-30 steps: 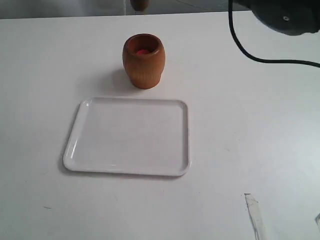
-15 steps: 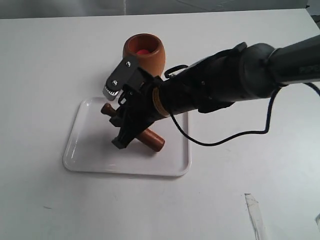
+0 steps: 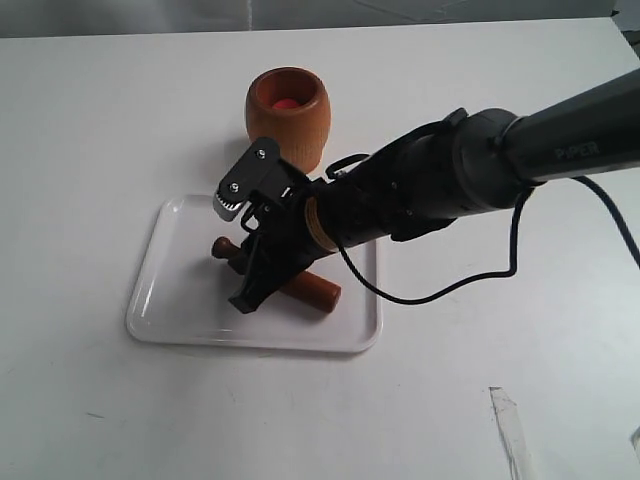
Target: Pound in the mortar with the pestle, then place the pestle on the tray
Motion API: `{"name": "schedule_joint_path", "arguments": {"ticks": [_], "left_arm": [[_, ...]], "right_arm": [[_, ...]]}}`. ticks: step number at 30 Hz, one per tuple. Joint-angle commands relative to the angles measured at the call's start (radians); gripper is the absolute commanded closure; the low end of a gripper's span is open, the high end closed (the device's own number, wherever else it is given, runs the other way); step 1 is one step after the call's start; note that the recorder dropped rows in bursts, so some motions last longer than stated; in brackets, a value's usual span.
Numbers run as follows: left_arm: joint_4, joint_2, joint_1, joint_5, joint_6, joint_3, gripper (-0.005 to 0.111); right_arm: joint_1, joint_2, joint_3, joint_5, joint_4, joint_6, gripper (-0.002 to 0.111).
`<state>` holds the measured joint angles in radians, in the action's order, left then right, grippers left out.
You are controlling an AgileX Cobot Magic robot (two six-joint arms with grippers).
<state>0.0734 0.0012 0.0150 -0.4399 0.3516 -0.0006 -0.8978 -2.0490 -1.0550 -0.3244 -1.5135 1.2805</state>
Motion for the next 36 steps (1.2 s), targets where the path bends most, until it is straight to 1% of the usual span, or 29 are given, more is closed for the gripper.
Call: {"name": "schedule_joint_path", "arguments": {"ticks": [1,4,7,11,19,20,22,25,26,29,31,36], "left_arm": [[-0.007,-0.001,-0.008,0.003,-0.008,0.001,0.107],[-0.007,-0.001,-0.008,0.003,-0.008,0.001,0.107],[-0.007,-0.001,-0.008,0.003,-0.008,0.001,0.107],[-0.007,-0.001,-0.008,0.003,-0.008,0.001,0.107],[-0.007,-0.001,-0.008,0.003,-0.008,0.001,0.107],[-0.007,-0.001,-0.008,0.003,-0.008,0.001,0.107],[-0.007,-0.001,-0.008,0.003,-0.008,0.001,0.107],[-0.007,-0.001,-0.008,0.003,-0.008,0.001,0.107],[-0.007,-0.001,-0.008,0.003,-0.008,0.001,0.107],[-0.007,-0.001,-0.008,0.003,-0.008,0.001,0.107],[-0.007,-0.001,-0.008,0.003,-0.008,0.001,0.107],[-0.007,-0.001,-0.008,0.003,-0.008,0.001,0.107]], "right_arm": [[-0.001,-0.016,0.001,-0.002,-0.013,0.012,0.093],[-0.001,-0.014,-0.001,-0.004,-0.013,0.030,0.079],[-0.001,-0.002,-0.006,-0.004,-0.013,0.036,0.071],[-0.001,0.065,-0.006,-0.002,-0.013,0.036,0.069],[-0.001,0.343,-0.006,0.000,-0.013,0.050,0.070],[-0.001,0.379,-0.006,-0.008,-0.013,0.065,0.072],[-0.001,0.438,-0.006,-0.040,-0.023,0.094,0.081],[-0.001,0.523,-0.006,-0.098,-0.083,0.169,0.104],[-0.001,0.552,-0.006,-0.116,-0.112,0.201,0.108],[-0.001,0.631,-0.006,-0.128,-0.226,0.333,0.108],[-0.001,0.684,0.003,-0.131,-0.231,0.406,0.108],[-0.001,0.834,0.085,-0.115,-0.231,0.369,0.108]]}}
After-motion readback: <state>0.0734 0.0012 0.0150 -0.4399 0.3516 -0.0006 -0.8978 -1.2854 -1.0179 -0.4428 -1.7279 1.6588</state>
